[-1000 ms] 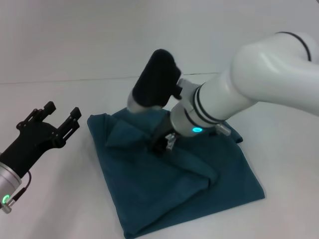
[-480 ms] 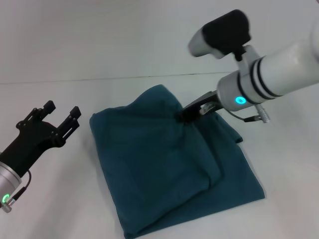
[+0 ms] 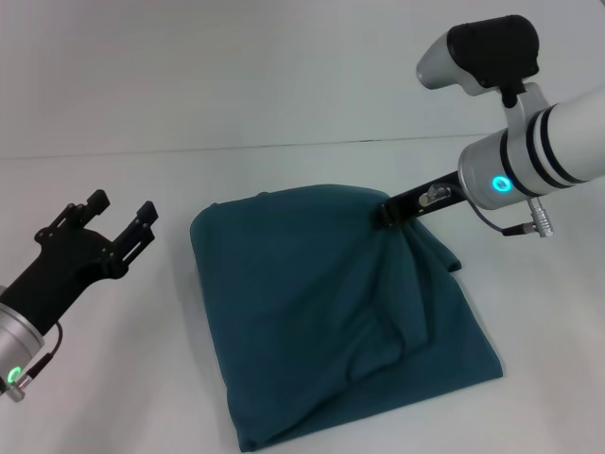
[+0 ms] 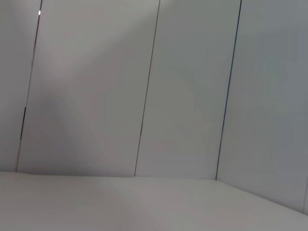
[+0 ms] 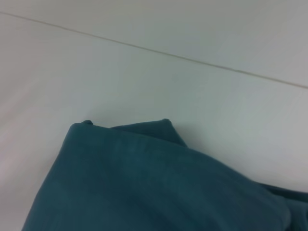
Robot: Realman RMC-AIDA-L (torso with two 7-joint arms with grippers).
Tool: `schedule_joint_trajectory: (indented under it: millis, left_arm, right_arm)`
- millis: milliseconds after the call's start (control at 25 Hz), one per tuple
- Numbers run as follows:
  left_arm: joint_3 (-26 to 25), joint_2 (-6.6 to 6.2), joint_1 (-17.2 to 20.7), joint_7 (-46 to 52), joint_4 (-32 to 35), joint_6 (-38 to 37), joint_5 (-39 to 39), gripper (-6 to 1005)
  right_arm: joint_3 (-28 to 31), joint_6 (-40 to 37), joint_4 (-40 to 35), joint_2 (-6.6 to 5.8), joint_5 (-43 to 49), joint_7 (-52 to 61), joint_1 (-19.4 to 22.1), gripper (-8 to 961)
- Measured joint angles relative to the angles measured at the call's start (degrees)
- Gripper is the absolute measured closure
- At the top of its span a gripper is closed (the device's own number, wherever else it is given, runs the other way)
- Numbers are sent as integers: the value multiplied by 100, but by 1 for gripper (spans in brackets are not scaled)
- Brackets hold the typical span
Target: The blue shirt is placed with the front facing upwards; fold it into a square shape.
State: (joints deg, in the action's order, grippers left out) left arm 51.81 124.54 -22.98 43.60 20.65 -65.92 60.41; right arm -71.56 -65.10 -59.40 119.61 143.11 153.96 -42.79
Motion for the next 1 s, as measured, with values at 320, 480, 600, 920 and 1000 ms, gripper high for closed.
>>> schedule_joint_trajectory:
  millis: [320,480,600,920,1000]
  left_arm:
    - [49,-8,-21,26,1,0,6,279]
    - [57,-9,-25,29,2,-2,6,279]
    - [58,-9,-32,30,2,-4,6,279]
    - [66,-9,-33,41,3,-66,6,279]
    - [66,-8,-31,43,2,-69,6,279]
  right_arm:
    - [495,-468,-187,-19,245,233,-42,899]
    - [610,-583,-251,-19,410,320,-50,894]
    - [655,-625,-251,-18,525,371,-68,890]
    - [791,-777,-257,-57,616,491,-91,881]
    - [792,-785,-257,-66,677,548,-91,879]
